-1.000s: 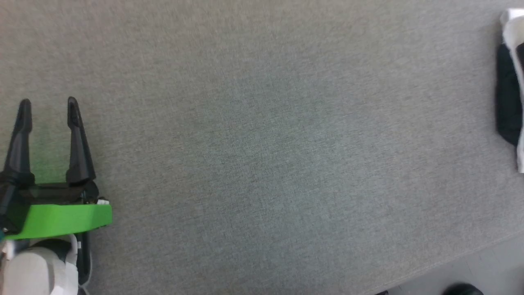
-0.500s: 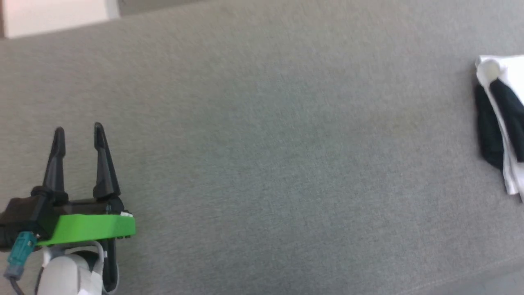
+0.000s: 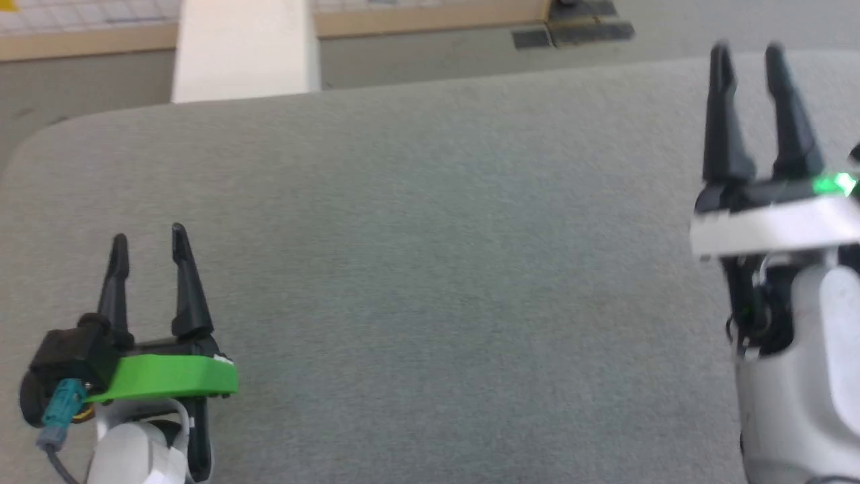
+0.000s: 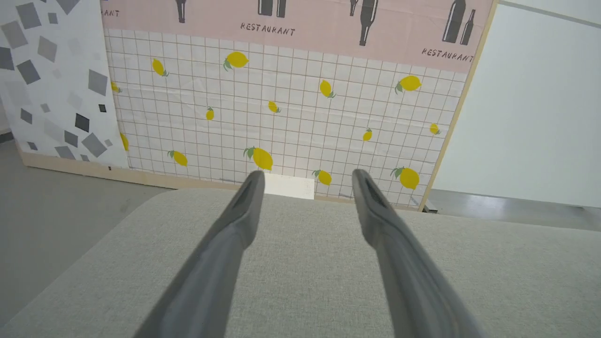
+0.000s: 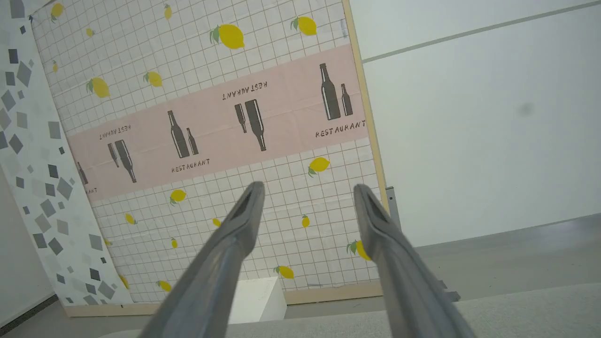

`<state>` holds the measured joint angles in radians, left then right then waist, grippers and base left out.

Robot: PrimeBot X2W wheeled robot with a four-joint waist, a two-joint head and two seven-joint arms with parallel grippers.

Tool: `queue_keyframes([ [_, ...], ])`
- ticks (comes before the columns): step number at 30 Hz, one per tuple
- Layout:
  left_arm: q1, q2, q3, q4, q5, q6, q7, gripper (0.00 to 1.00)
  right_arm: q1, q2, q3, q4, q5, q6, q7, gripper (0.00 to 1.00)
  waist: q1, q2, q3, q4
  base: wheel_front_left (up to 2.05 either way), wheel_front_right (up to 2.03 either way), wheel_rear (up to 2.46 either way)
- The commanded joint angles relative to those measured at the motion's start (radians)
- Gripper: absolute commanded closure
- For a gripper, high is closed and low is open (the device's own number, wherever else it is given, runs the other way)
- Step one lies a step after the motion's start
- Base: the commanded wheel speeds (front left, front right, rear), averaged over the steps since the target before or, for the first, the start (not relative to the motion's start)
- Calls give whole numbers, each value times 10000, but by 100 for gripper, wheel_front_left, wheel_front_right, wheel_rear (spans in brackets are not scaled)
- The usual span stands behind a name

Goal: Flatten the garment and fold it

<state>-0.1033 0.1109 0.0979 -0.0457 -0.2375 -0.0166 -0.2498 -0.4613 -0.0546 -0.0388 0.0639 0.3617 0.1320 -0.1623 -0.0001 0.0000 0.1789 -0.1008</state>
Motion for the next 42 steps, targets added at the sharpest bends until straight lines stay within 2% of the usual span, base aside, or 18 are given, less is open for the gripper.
queue_keyframes([
  [1, -111, -78, -30, 106, -135, 81, -67, 0, 323, 20, 20, 101, -37, -13, -215, 0, 1, 0, -609, 622, 0, 0, 0],
  [10, -35, -228, -281, 768, -172, 198, -84, 0, 1957, 41, 183, 956, -339, -13, -945, 0, 1, 0, -948, 992, 0, 0, 0],
  [23, 334, -329, -1071, 1595, 597, 447, -111, 0, 3547, 42, 64, 1025, -968, -13, -992, 0, 1, 0, -1270, 1043, 0, 0, 0],
  [42, 498, -475, -1625, 2518, 784, 416, -119, 0, 4164, 43, -5, 1606, -1097, -13, -994, 0, 1, 0, -1407, 951, 0, 0, 0],
])
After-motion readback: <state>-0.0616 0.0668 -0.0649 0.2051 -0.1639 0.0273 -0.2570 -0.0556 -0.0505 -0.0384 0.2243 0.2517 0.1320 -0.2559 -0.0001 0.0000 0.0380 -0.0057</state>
